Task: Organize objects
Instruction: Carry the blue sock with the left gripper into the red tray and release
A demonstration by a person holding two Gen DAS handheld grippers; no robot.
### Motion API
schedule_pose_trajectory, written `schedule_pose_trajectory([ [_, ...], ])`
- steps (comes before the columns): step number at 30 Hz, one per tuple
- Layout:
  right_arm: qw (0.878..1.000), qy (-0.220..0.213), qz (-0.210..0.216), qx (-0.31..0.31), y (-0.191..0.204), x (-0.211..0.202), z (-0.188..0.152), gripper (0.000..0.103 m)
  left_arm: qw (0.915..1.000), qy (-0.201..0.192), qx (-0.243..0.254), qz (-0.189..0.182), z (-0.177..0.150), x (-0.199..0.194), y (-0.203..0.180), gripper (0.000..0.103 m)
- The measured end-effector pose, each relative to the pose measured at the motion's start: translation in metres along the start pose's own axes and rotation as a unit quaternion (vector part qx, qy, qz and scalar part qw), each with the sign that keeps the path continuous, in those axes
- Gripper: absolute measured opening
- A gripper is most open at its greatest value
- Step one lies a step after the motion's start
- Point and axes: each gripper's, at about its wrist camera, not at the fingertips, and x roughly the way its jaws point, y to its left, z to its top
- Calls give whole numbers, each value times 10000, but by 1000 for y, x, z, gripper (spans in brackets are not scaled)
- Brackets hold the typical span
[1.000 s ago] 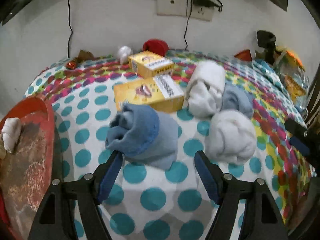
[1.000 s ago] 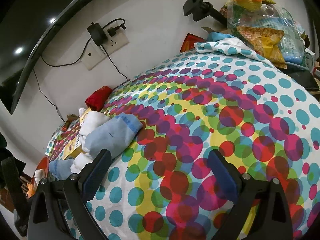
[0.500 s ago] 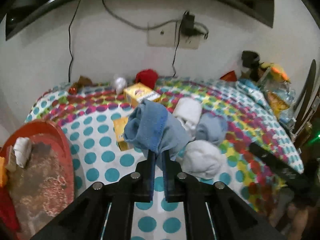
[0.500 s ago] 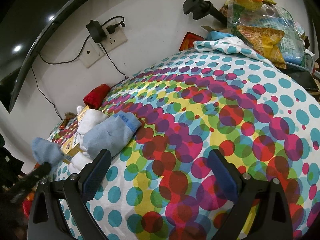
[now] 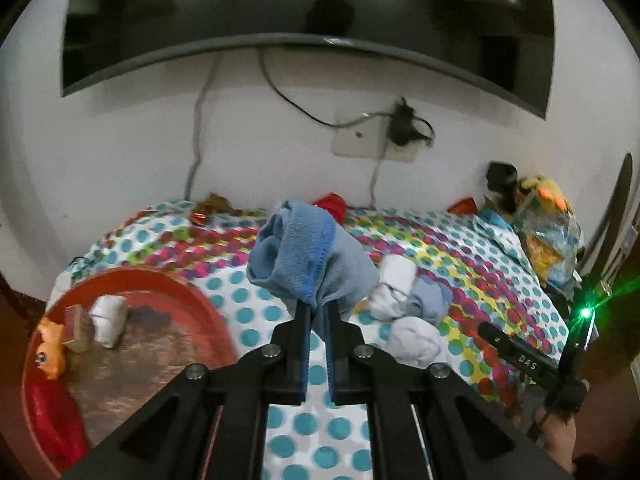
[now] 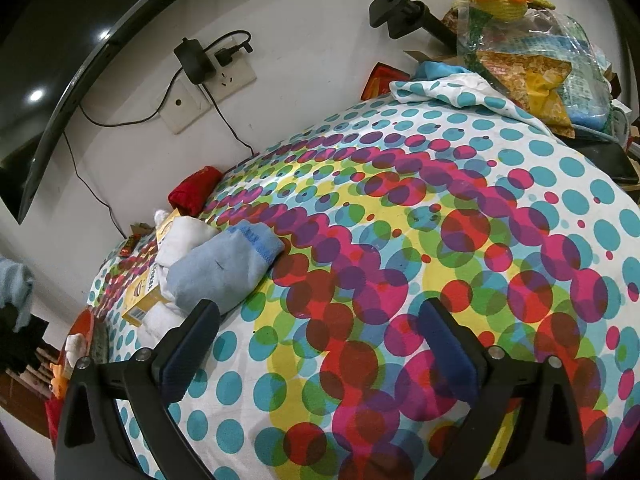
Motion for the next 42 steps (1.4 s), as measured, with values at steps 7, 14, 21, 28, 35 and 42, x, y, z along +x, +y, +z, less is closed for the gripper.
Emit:
schedule_pose_trajectory([
  [7,10000,3,-3,-6,0,0,0,101,9994,-84,-205,259,-7,-30,46,6],
  [14,10000,2,-7,-1,1,1,0,101,9978,-38,-325,571,-28,-57,89,6],
  [21,10000,6,-11,-5,1,1,0,102,9953,183,-476,819,-55,-62,126,6],
  [28,10000,11,-16,-9,1,1,0,102,9924,440,-607,977,-80,-63,153,6],
  [35,10000,15,-20,-16,3,1,0,102,9895,696,-706,1051,-99,-61,173,6],
  [42,10000,17,-16,-15,3,1,0,103,9853,985,-853,1102,-120,-53,191,6],
])
